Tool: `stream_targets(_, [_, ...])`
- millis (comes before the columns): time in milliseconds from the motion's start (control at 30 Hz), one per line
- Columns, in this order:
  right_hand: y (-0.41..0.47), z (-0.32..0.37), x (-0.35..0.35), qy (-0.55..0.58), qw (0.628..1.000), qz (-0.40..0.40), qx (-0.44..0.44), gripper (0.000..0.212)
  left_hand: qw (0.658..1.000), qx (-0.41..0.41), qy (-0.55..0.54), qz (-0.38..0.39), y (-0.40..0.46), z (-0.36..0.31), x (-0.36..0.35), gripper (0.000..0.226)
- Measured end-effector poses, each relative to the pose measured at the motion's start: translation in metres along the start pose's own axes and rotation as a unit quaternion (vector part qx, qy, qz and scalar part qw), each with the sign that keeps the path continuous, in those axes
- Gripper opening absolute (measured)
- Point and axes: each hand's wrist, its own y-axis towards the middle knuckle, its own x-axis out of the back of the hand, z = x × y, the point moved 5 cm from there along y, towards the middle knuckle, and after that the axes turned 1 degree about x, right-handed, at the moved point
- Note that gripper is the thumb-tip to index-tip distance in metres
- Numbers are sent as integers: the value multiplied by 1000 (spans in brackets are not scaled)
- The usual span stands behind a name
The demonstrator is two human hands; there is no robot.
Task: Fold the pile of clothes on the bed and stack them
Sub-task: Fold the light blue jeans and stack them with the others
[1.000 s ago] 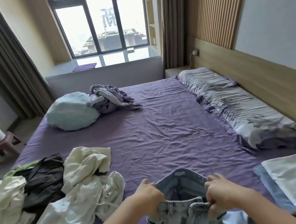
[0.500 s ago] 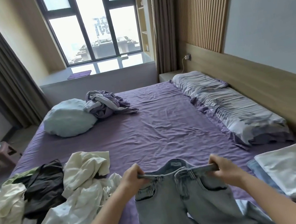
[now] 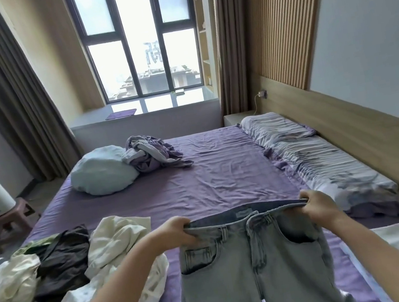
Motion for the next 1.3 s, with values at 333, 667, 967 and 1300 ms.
stream_targets(333, [65,69,103,105,984,-65,131,29,922,-88,-286,-245,7,-105,94,13])
stream_targets(667, [113,164,215,136,941,-182,251,14,905,-113,-291,-288,-14,-205,197,19])
stream_targets(967, [133,210,242,197,928,-237,211,18,838,-103,-313,-434,-13,-261,224,34])
stream_targets(1300, [123,258,218,441,876,36,194,24,824,-128,-362,-416,-3,-331,203,8])
